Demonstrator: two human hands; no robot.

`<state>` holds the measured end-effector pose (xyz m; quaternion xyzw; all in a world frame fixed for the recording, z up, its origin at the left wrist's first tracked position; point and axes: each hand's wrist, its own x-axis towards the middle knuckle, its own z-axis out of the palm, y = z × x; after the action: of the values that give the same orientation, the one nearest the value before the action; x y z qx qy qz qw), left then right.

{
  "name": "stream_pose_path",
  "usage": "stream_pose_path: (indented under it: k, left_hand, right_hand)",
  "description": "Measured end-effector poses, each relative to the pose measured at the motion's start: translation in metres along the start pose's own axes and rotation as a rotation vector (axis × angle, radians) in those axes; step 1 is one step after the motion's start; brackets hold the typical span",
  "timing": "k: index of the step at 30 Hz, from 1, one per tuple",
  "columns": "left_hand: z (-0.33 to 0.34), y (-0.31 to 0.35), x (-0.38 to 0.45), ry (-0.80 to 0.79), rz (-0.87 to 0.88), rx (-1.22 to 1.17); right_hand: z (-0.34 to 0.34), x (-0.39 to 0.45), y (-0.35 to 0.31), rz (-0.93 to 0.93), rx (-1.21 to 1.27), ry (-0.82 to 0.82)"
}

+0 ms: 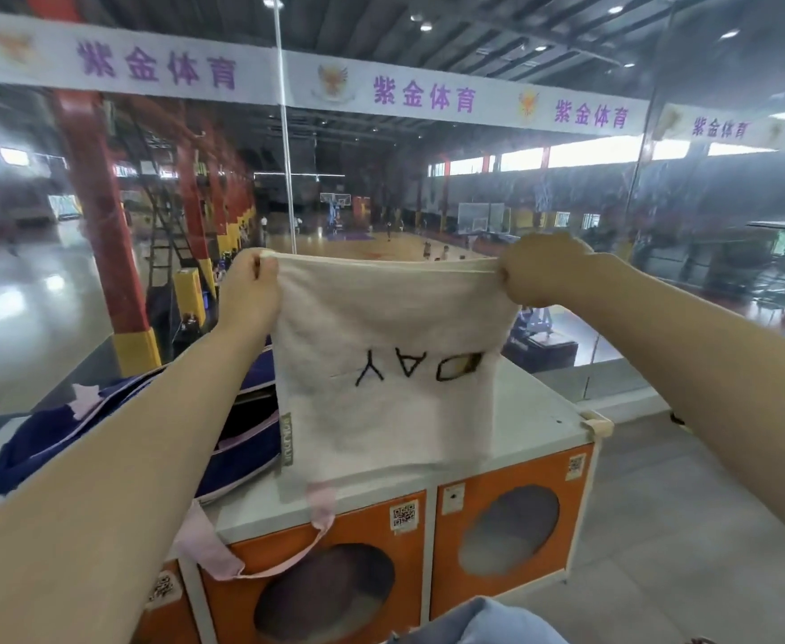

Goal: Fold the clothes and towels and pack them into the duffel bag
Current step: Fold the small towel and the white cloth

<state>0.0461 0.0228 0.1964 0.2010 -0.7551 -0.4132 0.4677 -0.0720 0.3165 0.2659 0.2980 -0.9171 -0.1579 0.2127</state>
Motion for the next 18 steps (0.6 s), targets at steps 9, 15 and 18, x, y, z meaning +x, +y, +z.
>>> stream_pose_path:
  k: [9, 15, 18]
  left_hand:
    - [0.029, 0.002, 0.019, -0.053, -0.013, 0.117]
    - [0.068, -0.027, 0.035, -0.139, -0.089, 0.127]
    - [0.084, -0.034, 0.047, -0.122, -0.107, 0.095]
  right_hand:
    - [0.015, 0.015, 0.027, 0.098, 0.250, 0.274]
    - [0.052, 0.054, 0.029, 0.139, 0.105, 0.080]
    - [0.065, 0.072, 0.031, 0.185, 0.062, 0.128]
